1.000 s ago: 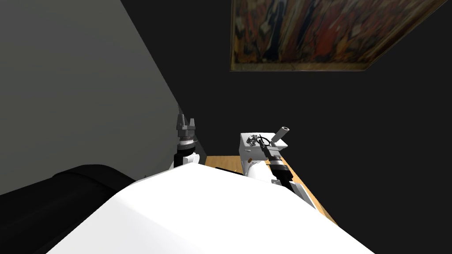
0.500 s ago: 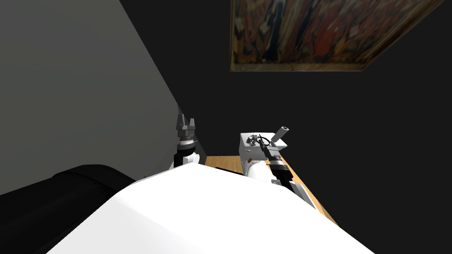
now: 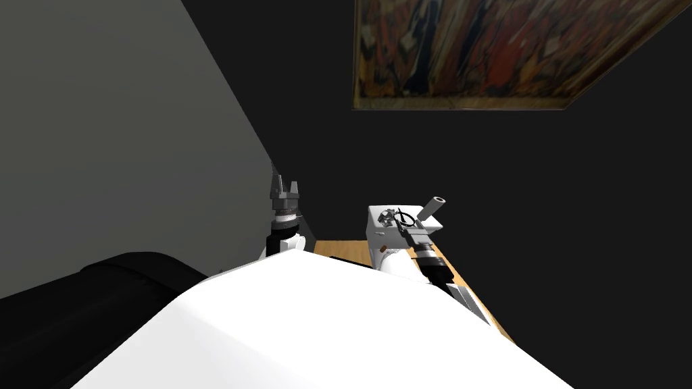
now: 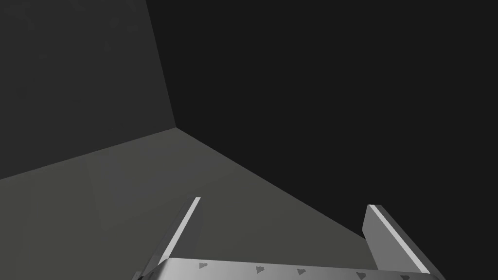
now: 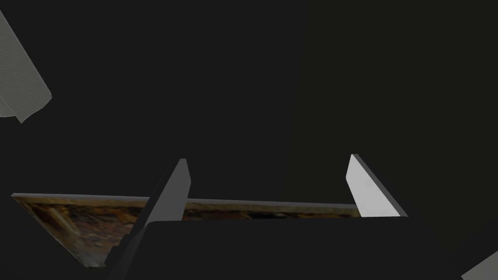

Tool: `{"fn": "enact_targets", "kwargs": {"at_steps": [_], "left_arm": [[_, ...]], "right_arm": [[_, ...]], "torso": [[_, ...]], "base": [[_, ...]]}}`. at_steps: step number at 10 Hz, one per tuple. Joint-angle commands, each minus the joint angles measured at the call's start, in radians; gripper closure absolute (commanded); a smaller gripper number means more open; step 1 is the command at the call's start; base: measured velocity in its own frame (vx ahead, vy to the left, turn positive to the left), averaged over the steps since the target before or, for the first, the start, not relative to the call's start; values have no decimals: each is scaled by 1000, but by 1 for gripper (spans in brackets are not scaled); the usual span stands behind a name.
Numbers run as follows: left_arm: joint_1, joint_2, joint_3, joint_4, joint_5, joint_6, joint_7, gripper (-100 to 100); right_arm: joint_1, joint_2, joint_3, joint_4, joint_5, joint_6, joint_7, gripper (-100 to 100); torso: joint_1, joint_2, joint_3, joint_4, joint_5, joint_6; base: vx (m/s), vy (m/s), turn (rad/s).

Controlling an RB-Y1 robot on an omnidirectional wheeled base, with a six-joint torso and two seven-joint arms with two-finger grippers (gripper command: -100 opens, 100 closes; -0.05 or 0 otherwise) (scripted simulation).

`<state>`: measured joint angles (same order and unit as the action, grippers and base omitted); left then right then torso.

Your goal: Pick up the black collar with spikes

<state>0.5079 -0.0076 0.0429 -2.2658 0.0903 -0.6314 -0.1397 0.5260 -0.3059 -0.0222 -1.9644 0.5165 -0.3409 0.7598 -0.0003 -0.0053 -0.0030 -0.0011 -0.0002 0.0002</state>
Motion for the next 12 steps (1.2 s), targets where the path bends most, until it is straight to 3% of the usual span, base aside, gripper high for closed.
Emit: {"fn": "enact_targets", "kwargs": {"at_steps": [1, 12], "left_arm": [[0, 0, 0, 0, 0, 0, 0, 0], [0, 0, 0, 0, 0, 0, 0, 0]], "right_arm": [[17, -28, -4, 1, 27, 6, 24, -100], [133, -193, -16, -11, 228, 51, 204, -100]], "torso": [[0, 0, 0, 0, 0, 0], [0, 1, 1, 0, 0, 0]], "base": [[48, 3, 19], [51, -1, 19]]}}
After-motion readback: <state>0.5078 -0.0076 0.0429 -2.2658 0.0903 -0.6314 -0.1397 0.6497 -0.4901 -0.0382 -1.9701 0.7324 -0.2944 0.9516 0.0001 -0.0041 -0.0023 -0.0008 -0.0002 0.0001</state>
